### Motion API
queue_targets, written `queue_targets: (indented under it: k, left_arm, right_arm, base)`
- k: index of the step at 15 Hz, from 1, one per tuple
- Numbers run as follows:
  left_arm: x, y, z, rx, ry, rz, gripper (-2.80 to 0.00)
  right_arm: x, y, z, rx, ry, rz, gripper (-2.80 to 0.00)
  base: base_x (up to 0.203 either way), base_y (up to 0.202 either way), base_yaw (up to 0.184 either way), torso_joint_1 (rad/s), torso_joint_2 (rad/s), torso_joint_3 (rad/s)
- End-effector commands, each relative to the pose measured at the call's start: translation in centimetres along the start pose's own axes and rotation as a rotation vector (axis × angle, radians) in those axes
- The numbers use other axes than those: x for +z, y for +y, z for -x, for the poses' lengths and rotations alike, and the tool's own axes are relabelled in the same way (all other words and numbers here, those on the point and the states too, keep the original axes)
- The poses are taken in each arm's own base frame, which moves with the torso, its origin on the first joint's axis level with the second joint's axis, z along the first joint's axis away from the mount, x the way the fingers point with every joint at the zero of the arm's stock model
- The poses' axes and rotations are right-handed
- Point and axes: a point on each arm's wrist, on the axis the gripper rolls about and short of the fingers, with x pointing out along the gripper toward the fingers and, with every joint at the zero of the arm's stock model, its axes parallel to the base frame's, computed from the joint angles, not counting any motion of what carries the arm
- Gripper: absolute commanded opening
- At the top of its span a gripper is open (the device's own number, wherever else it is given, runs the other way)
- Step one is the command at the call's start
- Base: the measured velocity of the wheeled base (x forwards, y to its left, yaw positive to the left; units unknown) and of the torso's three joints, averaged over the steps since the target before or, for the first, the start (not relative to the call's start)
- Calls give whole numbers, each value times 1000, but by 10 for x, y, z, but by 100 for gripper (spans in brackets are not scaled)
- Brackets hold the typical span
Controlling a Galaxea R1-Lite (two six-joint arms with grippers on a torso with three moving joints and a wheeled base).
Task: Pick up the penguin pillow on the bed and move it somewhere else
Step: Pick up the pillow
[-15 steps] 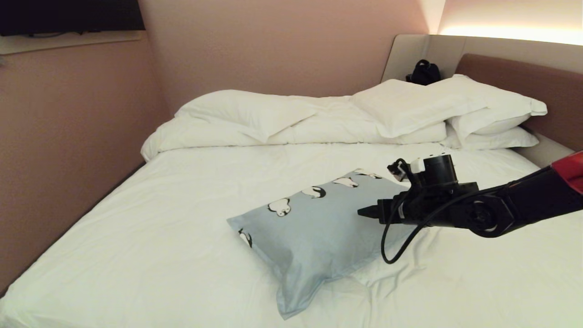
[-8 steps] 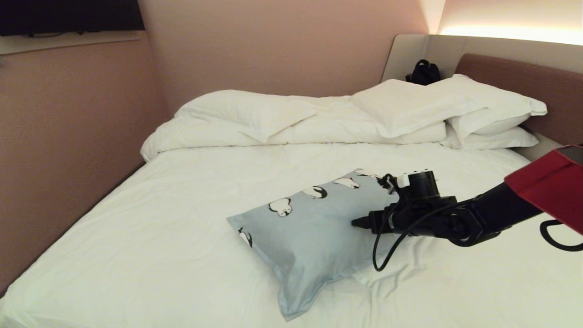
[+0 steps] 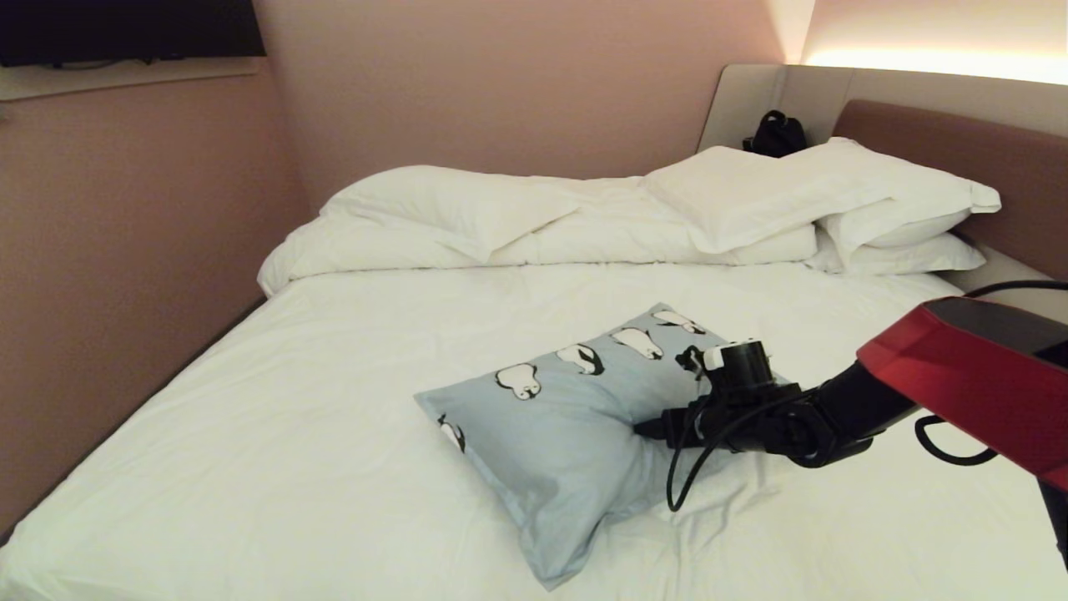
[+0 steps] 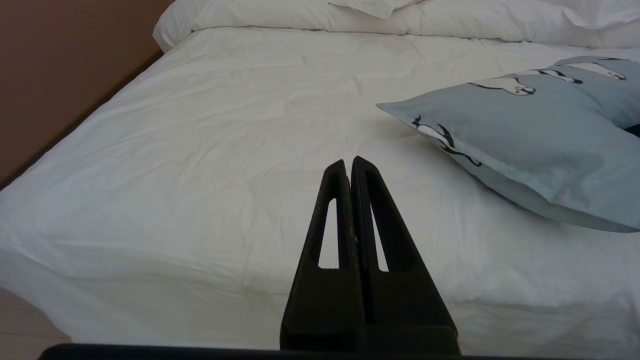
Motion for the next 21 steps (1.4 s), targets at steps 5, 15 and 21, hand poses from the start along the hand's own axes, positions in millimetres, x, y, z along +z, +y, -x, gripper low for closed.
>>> queue_targets:
  k: [5, 15, 21]
  left_arm:
    - [0, 0, 0, 1, -1, 1, -280]
    - [0, 0, 0, 1, -1, 1, -280]
    - [0, 0, 0, 1, -1, 1, -280]
  right_arm:
    - [-23, 9, -22, 11, 79, 16, 0]
    - [-26, 8, -23, 9, 85, 18, -280]
    - [-24, 8, -22, 11, 82, 16, -280]
  base:
    - [0, 0, 0, 0, 0, 0]
    - [0, 0, 0, 0, 0, 0]
    - [0, 0, 0, 0, 0, 0]
